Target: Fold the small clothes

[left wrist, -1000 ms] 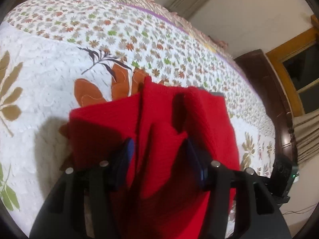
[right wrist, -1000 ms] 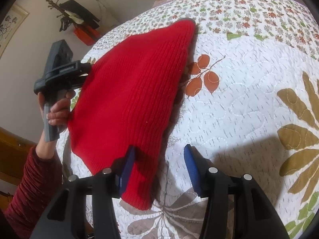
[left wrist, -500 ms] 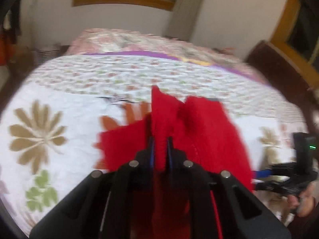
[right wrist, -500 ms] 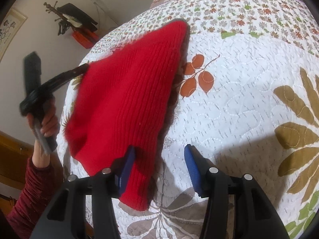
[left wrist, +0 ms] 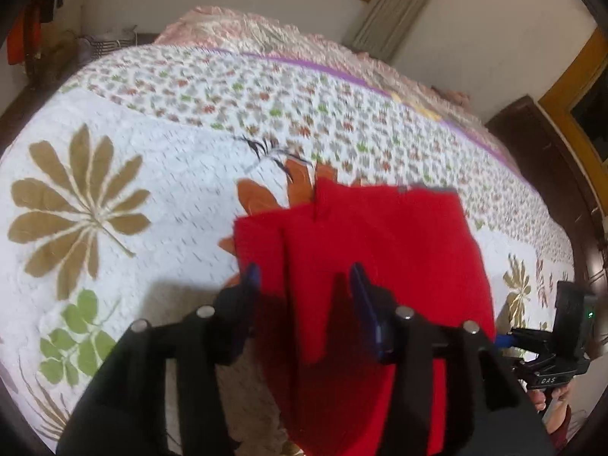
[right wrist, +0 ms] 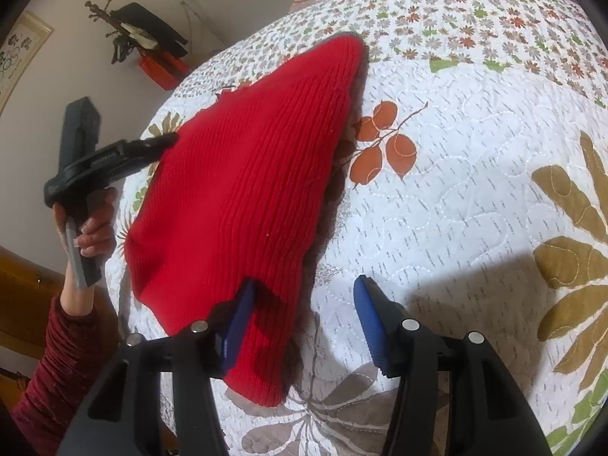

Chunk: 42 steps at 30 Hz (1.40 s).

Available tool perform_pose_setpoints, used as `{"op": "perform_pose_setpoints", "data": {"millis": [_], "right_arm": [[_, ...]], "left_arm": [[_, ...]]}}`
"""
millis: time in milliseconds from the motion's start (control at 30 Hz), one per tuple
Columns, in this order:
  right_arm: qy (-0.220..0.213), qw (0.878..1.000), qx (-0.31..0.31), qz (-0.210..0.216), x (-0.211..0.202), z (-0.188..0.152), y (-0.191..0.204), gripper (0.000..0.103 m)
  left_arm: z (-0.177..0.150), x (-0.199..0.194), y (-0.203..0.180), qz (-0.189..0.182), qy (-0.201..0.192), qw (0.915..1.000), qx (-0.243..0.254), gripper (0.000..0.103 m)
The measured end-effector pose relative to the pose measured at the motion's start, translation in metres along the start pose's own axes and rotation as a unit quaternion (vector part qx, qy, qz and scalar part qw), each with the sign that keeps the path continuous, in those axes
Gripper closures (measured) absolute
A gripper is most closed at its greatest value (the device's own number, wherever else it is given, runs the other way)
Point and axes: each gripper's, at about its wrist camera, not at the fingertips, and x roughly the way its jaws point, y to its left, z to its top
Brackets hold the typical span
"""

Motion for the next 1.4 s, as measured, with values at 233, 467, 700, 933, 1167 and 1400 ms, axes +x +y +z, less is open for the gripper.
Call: {"op": "perform_pose_setpoints", "data": {"millis": [233,467,700,933,1167,1400], "right_arm": [[0.001,1.0,0.0,0.004,0.001,-0.001,-0.002,0.048],[0.0,1.0,-0.001,0.005,0.002,-0.003,-0.002,0.047],[0.0,1.0,-0.005,-0.001,-0.002,0.0,0.0,0.047],[-0.018,1.0,-0.004,-0.005,-0.015,0.011,0.003,0.039],[-0.021,1.0,-0.011,0.0,-0.013,0.029,0.015,0.037],[-0.011,1.0,0.0,0.009,0.003,0.051,0.011,0.028]], "left_arm": [[0.0,0.014,-0.008,0.004,0.012,0.9999,-0.011,0.094],[0.01,-0.001,-0.008,0.075,-0.049,0.996,0.007,0.092],[0.002,-0.001,0.009,0.018,-0.013,0.9996,-0.016,0.043],[-0.031,-0.006,0.034,-0.062,0.04,0.995,-0.067,0.032],[-0.038,0.001,0.038,-0.137,0.04,0.9861,-0.084,0.031],[-0.03,0.029,0.03,-0.168,0.055,0.9797,-0.094,0.028]]}}
